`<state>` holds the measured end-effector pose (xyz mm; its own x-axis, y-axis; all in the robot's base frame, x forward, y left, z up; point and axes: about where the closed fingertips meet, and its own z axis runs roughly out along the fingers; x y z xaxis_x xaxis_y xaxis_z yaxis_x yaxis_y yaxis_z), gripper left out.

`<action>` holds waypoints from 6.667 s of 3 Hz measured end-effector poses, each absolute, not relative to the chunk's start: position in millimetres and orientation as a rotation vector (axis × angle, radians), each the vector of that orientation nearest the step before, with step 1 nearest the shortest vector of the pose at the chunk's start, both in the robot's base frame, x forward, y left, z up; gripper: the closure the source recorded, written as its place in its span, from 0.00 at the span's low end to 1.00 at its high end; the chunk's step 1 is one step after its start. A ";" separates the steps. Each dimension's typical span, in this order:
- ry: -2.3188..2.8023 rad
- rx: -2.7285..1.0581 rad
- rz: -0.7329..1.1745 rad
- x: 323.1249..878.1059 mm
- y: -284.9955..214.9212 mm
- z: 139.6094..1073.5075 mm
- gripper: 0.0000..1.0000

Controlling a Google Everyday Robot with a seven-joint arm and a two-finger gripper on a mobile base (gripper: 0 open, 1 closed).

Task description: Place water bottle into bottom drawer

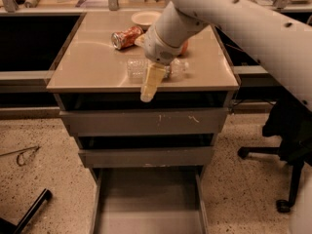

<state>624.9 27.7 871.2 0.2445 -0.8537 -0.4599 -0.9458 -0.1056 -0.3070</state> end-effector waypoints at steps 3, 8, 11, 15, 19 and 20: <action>1.647 -2.008 0.267 671.1 60.5 853.5 0.00; 1.704 -1.942 0.183 690.6 22.6 843.0 0.00; 1.742 -1.979 0.215 696.0 25.4 822.9 0.50; 1.732 -1.877 0.344 595.1 19.4 797.8 1.00; 1.735 -1.777 0.511 513.3 33.1 684.7 1.00; 1.735 -1.777 0.511 513.3 33.2 684.7 1.00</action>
Offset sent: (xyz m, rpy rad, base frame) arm 0.0323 0.0249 -0.0137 0.0008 0.0313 0.0218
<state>513.3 33.2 684.7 0.0728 -0.7587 -0.6474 -0.9885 0.0314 -0.1480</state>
